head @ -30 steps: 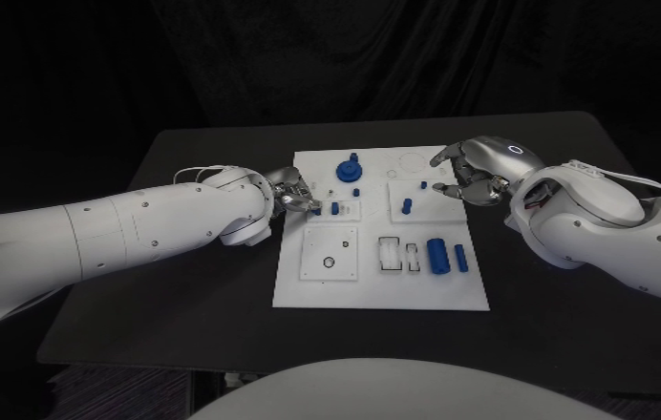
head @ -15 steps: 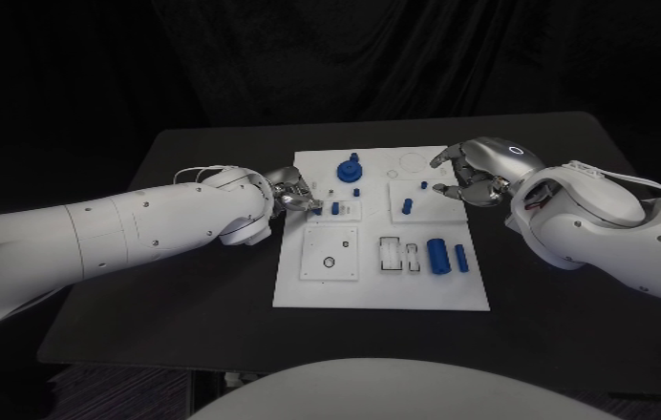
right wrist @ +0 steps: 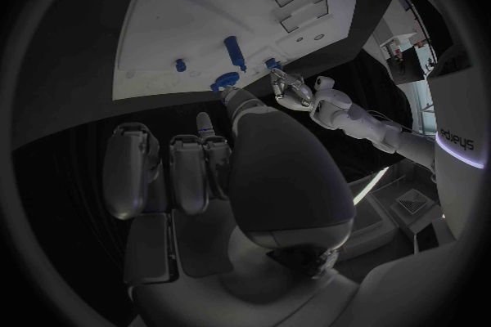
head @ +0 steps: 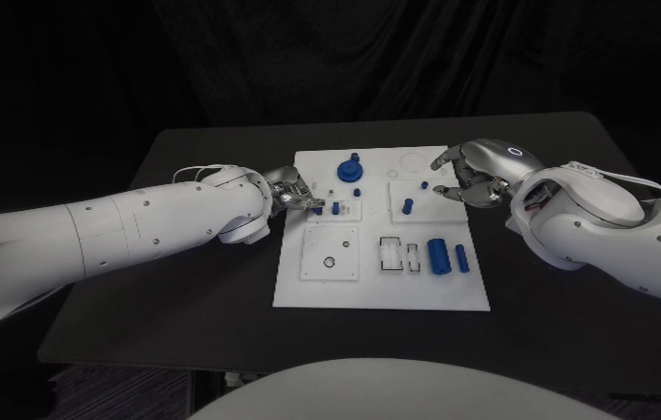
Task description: Assemble the parts on the task board
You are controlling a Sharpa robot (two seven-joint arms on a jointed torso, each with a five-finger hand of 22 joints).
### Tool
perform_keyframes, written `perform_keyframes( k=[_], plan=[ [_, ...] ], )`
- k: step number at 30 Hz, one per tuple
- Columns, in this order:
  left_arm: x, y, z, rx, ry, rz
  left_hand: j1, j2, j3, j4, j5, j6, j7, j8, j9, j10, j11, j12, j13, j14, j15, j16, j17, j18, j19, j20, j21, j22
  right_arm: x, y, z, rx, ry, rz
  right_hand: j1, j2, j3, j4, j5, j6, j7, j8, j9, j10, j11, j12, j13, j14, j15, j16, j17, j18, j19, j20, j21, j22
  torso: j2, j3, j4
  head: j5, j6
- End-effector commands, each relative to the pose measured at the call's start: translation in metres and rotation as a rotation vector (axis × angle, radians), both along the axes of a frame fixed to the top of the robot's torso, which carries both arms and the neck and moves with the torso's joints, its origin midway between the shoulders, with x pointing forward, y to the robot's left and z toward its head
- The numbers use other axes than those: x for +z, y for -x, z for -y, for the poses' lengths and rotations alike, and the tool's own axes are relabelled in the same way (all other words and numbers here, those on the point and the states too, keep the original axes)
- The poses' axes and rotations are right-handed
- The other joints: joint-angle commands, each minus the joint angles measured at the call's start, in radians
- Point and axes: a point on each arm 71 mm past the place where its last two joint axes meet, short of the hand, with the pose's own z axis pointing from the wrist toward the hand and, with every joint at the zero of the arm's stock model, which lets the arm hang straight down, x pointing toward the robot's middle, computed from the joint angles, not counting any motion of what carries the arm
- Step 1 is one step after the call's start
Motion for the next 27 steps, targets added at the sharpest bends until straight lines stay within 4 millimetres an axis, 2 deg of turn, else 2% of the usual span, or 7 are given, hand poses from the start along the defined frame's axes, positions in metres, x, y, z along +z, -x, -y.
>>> perform_keyframes(
  k=[1, 5, 10, 14, 18, 23, 27],
  plan=[
    [-0.0098, 0.0065, 0.0028, -0.030, -0.007, -0.051, -0.015, -0.001, -0.026, 0.015, -0.015, 0.004, 0.007, -0.005, -0.004, 0.106, 0.008, 0.003, 0.263, 0.104, 0.006, 0.003, 0.263, -0.006, 0.019, 0.007, -0.002, 0.188, -0.0026, 0.0001, 0.0012, -0.017, 0.014, -0.018, 0.010, 0.003, 0.005, 0.002, 0.004, 0.005, -0.001, 0.004, -0.001, -0.005, 0.000, -0.005, 0.069, 0.054, 0.002, -0.006, 0.018, 0.017, 0.013, 0.001, -0.003, 0.187, 0.001, 0.0001, 0.0003, 0.000, 0.000],
    [-0.0097, 0.0062, 0.0025, -0.032, -0.005, -0.048, -0.047, -0.006, -0.076, 0.052, -0.019, 0.011, 0.008, -0.009, -0.005, 0.106, 0.009, 0.003, 0.263, 0.104, 0.007, 0.003, 0.263, -0.006, 0.019, 0.008, -0.004, 0.188, -0.0033, 0.0001, 0.0012, -0.019, 0.017, -0.023, 0.011, 0.003, 0.006, 0.001, 0.006, 0.006, -0.001, 0.004, -0.002, -0.005, 0.000, -0.006, 0.068, 0.054, 0.002, -0.006, 0.018, 0.017, 0.012, 0.001, -0.004, 0.187, 0.001, -0.0001, -0.0004, 0.000, 0.000],
    [-0.0095, 0.0055, 0.0022, -0.031, -0.001, -0.040, -0.098, 0.019, -0.163, 0.121, -0.030, 0.019, 0.006, -0.015, -0.004, 0.106, 0.008, 0.003, 0.263, 0.104, 0.005, 0.003, 0.263, -0.006, 0.021, 0.007, -0.003, 0.190, -0.0040, 0.0002, 0.0011, -0.020, 0.021, -0.028, 0.013, 0.003, 0.008, 0.000, 0.011, 0.007, -0.001, 0.004, -0.003, -0.005, 0.000, -0.006, 0.067, 0.054, 0.002, -0.006, 0.017, 0.017, 0.012, 0.001, -0.004, 0.187, 0.000, 0.0000, 0.0002, 0.000, 0.000],
    [-0.0087, 0.0048, 0.0016, -0.032, 0.009, -0.027, -0.167, 0.067, -0.237, 0.127, -0.061, 0.029, 0.003, -0.012, 0.006, 0.106, 0.006, 0.003, 0.263, 0.104, 0.005, 0.003, 0.263, -0.006, 0.022, 0.006, -0.003, 0.190, -0.0043, 0.0003, 0.0014, -0.022, 0.022, -0.030, 0.017, 0.003, 0.011, -0.002, 0.018, 0.008, 0.000, 0.004, -0.004, -0.006, 0.001, -0.007, 0.065, 0.054, 0.003, -0.007, 0.017, 0.017, 0.013, 0.001, -0.004, 0.187, 0.000, 0.0003, 0.0008, -0.001, 0.000],
    [-0.0078, 0.0041, 0.0014, -0.035, 0.019, -0.013, -0.201, 0.096, -0.274, 0.128, -0.075, 0.037, 0.001, -0.003, 0.017, 0.106, 0.004, 0.003, 0.263, 0.104, 0.003, 0.003, 0.263, -0.006, 0.023, 0.005, -0.001, 0.191, -0.0044, 0.0003, 0.0016, -0.024, 0.023, -0.031, 0.018, 0.003, 0.012, -0.002, 0.021, 0.009, 0.000, 0.003, -0.005, -0.007, 0.001, -0.008, 0.064, 0.054, 0.003, -0.007, 0.017, 0.017, 0.012, 0.001, -0.005, 0.187, 0.000, 0.0001, 0.0006, -0.001, 0.000],
    [-0.0070, 0.0037, 0.0015, -0.038, 0.030, 0.002, -0.205, 0.119, -0.289, 0.126, -0.074, 0.050, -0.004, 0.010, 0.029, 0.106, 0.001, 0.003, 0.263, 0.104, 0.001, 0.003, 0.263, -0.007, 0.024, 0.004, 0.002, 0.192, -0.0046, 0.0003, 0.0017, -0.025, 0.024, -0.032, 0.019, 0.003, 0.013, -0.002, 0.023, 0.009, 0.000, 0.003, -0.005, -0.007, 0.001, -0.008, 0.063, 0.054, 0.003, -0.007, 0.016, 0.017, 0.012, 0.001, -0.006, 0.187, 0.000, 0.0001, 0.0000, 0.000, 0.000],
    [-0.0068, 0.0034, 0.0017, -0.040, 0.033, 0.006, -0.202, 0.123, -0.293, 0.126, -0.072, 0.053, -0.005, 0.015, 0.033, 0.106, 0.000, 0.003, 0.263, 0.104, 0.000, 0.003, 0.263, -0.007, 0.024, 0.003, 0.001, 0.192, -0.0046, 0.0004, 0.0016, -0.025, 0.024, -0.032, 0.019, 0.005, 0.015, -0.002, 0.025, 0.010, 0.000, 0.003, -0.006, -0.008, 0.001, -0.010, 0.061, 0.054, 0.003, -0.007, 0.017, 0.018, 0.012, 0.001, -0.007, 0.187, 0.000, 0.0000, -0.0003, 0.001, 0.000]
  ],
)
